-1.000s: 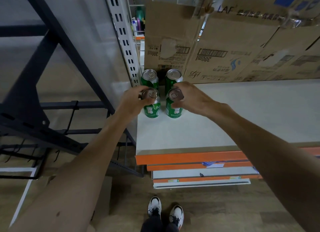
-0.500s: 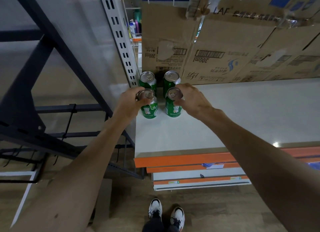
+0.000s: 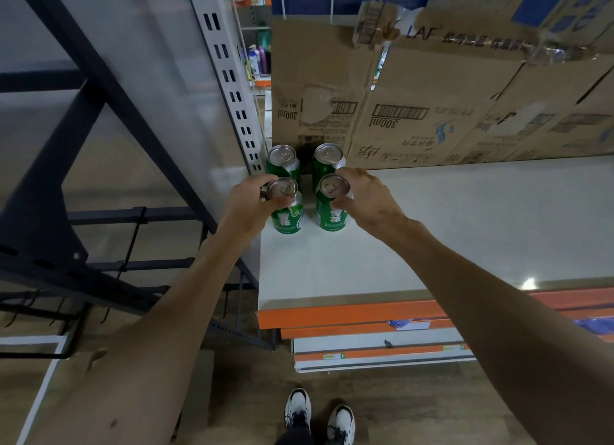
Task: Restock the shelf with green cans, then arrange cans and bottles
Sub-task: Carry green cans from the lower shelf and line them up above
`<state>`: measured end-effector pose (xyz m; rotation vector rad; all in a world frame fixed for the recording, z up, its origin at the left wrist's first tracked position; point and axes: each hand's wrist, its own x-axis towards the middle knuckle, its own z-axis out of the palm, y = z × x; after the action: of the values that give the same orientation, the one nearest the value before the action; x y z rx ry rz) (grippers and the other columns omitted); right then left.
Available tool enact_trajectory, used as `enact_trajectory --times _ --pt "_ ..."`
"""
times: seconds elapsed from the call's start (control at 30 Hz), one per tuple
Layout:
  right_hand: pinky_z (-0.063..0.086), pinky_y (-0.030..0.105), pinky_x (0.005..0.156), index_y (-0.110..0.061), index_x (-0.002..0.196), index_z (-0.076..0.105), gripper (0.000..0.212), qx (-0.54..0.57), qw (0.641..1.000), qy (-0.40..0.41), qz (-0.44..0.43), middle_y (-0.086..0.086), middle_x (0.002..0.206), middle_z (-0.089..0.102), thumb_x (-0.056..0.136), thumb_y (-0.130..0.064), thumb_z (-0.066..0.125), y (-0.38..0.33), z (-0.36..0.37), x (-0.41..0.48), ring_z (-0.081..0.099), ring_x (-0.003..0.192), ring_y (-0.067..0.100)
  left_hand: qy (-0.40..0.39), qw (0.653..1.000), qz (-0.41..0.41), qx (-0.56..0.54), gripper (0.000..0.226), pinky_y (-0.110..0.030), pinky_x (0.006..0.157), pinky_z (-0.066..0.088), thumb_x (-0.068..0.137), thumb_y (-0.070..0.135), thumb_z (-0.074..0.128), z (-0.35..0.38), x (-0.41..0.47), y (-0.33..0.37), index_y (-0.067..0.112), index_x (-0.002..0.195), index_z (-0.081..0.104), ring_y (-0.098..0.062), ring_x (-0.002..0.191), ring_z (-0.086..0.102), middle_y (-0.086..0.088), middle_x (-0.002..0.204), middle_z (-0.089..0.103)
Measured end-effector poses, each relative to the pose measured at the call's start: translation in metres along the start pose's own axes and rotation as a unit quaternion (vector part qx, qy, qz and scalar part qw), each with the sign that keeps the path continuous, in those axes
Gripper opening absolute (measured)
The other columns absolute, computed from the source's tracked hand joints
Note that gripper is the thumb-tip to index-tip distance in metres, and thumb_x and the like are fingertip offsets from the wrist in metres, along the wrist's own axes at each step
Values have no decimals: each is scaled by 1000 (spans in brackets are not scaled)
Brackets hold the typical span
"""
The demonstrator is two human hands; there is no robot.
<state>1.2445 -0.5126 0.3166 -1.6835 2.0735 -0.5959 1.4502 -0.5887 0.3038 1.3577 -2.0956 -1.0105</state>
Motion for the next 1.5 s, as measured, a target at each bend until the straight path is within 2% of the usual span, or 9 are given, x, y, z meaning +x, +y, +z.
enact_trajectory --times 0.13,0.4,0.57,0.7,0.87,0.97,1.13,1.3,1.5 --pt "45 40 94 -15 134 50 54 -1 1000 -3 7 9 127 57 85 -20 72 0 1 1 55 113 31 13 1000 -4 -7 37 -14 72 42 85 27 74 3 -4 5 12 117 66 -15 97 60 -1 110 66" --pt "45 43 97 -16 135 47 55 24 1000 2 7 9 129 56 85 -20 71 4 4 -3 54 115 31 15 1000 0 -9 37 -23 81 47 84 27 74 3 -8 11 11 117 67 -15 96 61 1 106 66" --pt "45 43 97 -15 135 49 55 23 1000 1 12 8 130 55 84 -20 71 3 3 -2 54 115 31 24 1000 -14 -9 35 -11 69 40 85 23 74 5 -10 16 11 117 67 -12 93 59 3 104 65" --pt "46 45 97 -17 135 48 55 28 999 -2 18 8 130 55 85 -20 71 3 3 -1 54 115 32 20 999 -25 -10 35 -20 77 45 84 23 74 6 -11 18 11 117 67 -15 95 60 0 108 67" --pt "45 44 93 -21 140 37 66 77 997 8 14 9 133 51 83 -29 69 4 -1 -12 51 115 30 -1 1000 -25 4 43 -15 72 40 81 28 78 0 -10 21 11 117 65 -13 97 59 -2 110 67" --pt "46 49 94 -20 142 34 64 70 996 39 31 11 136 49 87 -34 64 4 -3 -24 51 117 34 38 999 -8 34 56 -27 91 44 82 33 76 -1 -14 31 12 131 59 -18 114 58 -4 127 63" --pt "45 46 94 -12 139 39 54 26 992 84 86 14 138 50 97 -44 50 1 -14 -48 52 120 34 81 987 59 123 37 -38 92 51 93 32 64 14 -23 82 20 128 60 -20 113 61 -1 128 63" --pt "44 43 94 -8 139 43 42 -20 983 140 117 13 138 49 102 -29 46 13 -49 -93 49 123 31 18 979 138 151 28 -43 87 54 95 27 60 64 -34 134 18 122 63 -25 107 64 -4 121 67" --pt "44 42 91 -5 127 49 33 -76 941 200 262 17 128 53 98 -22 49 105 -135 -210 51 118 36 -197 924 256 204 37 -37 96 47 94 28 62 180 -67 253 14 128 61 -25 118 59 -4 129 64"
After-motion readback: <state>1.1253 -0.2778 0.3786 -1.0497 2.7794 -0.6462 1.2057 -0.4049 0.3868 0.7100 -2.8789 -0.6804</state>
